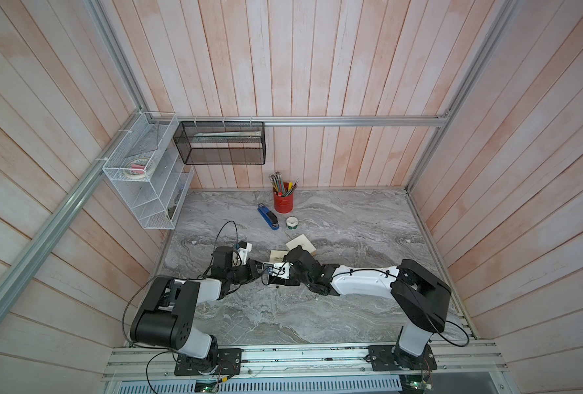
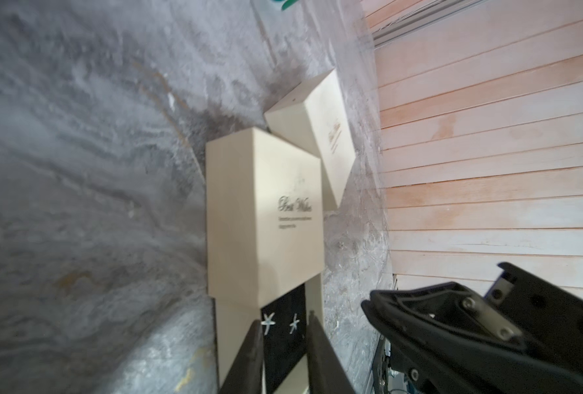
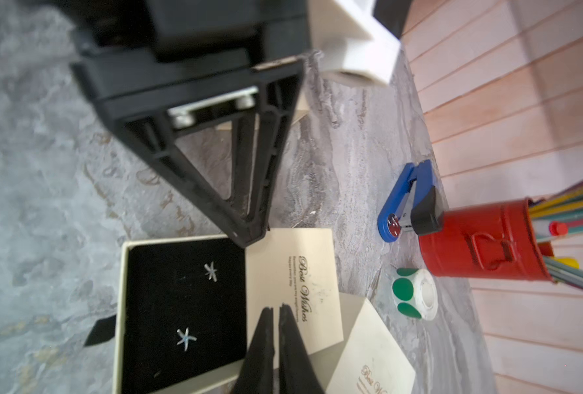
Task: Place the earrings into the drawer-style jewelry box
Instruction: Insert the earring into the inner lining.
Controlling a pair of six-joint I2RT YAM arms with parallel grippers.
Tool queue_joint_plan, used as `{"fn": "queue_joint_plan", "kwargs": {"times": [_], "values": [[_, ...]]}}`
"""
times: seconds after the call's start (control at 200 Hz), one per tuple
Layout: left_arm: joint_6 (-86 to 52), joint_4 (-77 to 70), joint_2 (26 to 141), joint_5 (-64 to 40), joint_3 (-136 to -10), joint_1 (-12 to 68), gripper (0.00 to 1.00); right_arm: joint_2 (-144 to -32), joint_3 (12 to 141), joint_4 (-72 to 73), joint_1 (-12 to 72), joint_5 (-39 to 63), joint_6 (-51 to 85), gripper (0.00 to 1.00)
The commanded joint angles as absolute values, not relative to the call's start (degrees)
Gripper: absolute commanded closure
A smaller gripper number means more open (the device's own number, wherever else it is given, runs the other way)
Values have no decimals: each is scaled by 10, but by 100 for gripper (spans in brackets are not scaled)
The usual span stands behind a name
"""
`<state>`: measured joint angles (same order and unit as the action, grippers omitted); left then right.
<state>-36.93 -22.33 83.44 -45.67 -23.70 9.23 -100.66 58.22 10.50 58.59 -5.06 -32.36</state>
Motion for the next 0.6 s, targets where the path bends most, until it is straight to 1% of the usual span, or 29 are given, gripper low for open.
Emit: {"fn": "queue_joint_plan", "kwargs": {"times": [0.0, 0.035, 0.115, 0.2, 0.27, 0.445, 0.595], "values": [[-346, -171, 787, -412, -227, 93, 75, -987, 618, 63, 568, -8, -111, 100], [-343, -163, 777, -406, -224, 92, 74, -985, 625, 52, 561, 0, -57, 100], [-338, -150, 762, -399, -217, 92, 74, -987, 637, 32, 550, 46, 17, 100], [-338, -148, 754, -397, -205, 93, 74, -1002, 679, -19, 550, 44, 88, 100], [-342, -153, 744, -397, -194, 95, 74, -1018, 717, -75, 547, 71, 95, 100], [-339, -138, 741, -375, -189, 124, 74, -1068, 778, -144, 524, 152, 117, 100], [-346, -155, 758, -372, -182, 132, 74, -1127, 863, -242, 524, 139, 117, 100]]}}
